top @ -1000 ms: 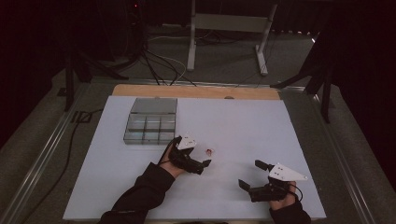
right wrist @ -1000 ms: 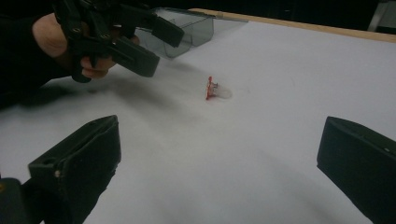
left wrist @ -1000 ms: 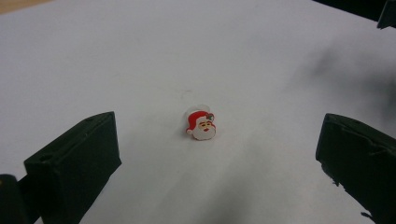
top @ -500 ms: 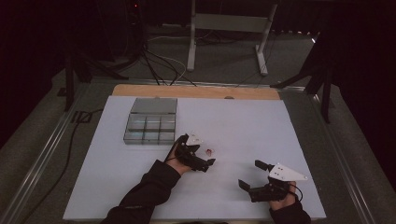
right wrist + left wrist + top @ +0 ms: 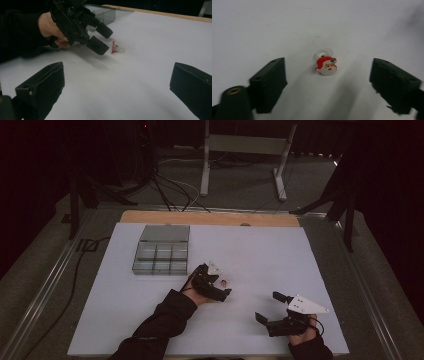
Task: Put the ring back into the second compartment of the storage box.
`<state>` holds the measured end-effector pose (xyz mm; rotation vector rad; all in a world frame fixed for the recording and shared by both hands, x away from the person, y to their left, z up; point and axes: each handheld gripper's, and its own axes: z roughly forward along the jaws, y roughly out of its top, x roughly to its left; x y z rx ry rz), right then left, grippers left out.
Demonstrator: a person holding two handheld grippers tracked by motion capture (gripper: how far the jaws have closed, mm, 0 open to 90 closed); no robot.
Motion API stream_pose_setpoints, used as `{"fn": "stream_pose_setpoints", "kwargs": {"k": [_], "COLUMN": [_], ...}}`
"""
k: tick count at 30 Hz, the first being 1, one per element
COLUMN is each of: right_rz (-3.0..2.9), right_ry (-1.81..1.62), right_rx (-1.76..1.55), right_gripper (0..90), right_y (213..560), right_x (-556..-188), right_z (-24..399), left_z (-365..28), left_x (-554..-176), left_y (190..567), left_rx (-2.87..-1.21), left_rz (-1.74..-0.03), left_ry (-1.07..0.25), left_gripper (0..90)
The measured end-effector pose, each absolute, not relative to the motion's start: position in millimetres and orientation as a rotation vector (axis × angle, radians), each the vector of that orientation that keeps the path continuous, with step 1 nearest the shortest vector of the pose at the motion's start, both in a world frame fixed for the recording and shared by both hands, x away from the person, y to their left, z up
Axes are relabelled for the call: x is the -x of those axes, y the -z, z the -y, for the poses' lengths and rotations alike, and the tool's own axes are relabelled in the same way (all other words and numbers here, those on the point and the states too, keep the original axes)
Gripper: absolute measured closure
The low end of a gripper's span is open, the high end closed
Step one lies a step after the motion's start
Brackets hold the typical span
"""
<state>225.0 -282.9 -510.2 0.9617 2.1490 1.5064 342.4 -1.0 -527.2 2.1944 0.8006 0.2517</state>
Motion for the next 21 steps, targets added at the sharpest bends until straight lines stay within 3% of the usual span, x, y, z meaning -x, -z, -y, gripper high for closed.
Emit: {"fn": "stream_pose_setpoints", "kwargs": {"k": [9, 21], "right_rz": [-2.15, -2.149], "right_ry": [-1.506, -1.509], "right_rx": [-0.962, -0.963], "right_gripper": [0.0, 0.0], "right_y": [510.3, 509.8], "right_x": [-225.0, -224.8], "right_z": [282.8, 282.9], "left_z": [7.8, 10.9], "left_x": [-343.1, -347.9], "left_y": [528.8, 528.9], "left_rx": [-2.23, -2.235], "left_rz": [-0.809, -0.821], "left_ry": [-0.264, -0.275], "left_gripper": [24.4, 45.6]}}
